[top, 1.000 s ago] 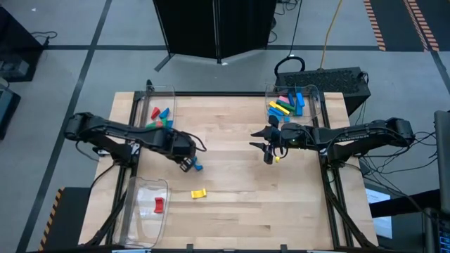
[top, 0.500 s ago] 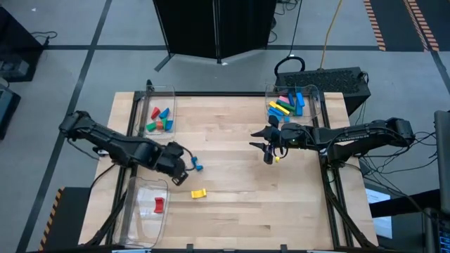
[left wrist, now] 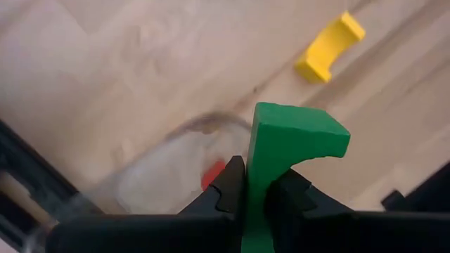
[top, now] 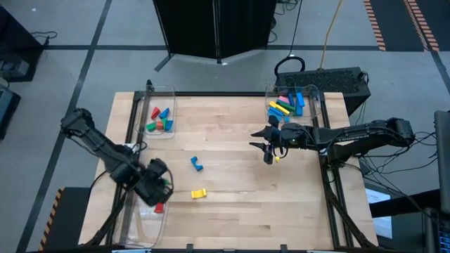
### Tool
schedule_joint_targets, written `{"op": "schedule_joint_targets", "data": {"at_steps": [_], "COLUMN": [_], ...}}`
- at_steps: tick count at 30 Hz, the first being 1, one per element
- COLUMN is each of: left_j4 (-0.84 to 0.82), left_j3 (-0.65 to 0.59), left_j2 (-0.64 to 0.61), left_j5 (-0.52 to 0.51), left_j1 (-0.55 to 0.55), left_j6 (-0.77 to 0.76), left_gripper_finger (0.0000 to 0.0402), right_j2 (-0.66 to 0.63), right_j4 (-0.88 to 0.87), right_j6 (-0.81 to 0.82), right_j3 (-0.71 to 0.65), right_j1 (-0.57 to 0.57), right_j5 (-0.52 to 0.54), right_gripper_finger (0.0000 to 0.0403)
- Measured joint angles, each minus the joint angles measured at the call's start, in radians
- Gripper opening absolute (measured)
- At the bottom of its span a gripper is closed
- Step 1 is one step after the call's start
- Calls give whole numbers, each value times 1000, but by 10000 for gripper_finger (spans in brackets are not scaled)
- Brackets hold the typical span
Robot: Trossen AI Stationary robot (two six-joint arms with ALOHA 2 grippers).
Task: Sort blocks by size
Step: Put the green arch block into the bottom left transparent bin
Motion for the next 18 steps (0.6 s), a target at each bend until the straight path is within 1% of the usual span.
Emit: {"op": "schedule_joint_targets", "data": {"at_steps": [5, 9, 15, 18], "left_j4": [0, -1, 3, 10], "left_j3": [0, 0, -13, -28], "left_j2": [0, 4, 50, 86], "left_j5": [1, -24, -43, -5], "left_j1": [-105, -179, -246, -269], "left_j6": [-148, -241, -336, -379], "left_gripper_finger": [38, 38, 38, 38], "right_j2": [0, 0, 0, 0], "right_j4": [0, 4, 12, 14], "right_j6": [4, 11, 12, 17], "right_j3": [0, 0, 0, 0], "right_j1": [0, 0, 0, 0], "right_j5": [0, 0, 0, 0], "right_gripper_finger": [148, 148, 148, 148]}}
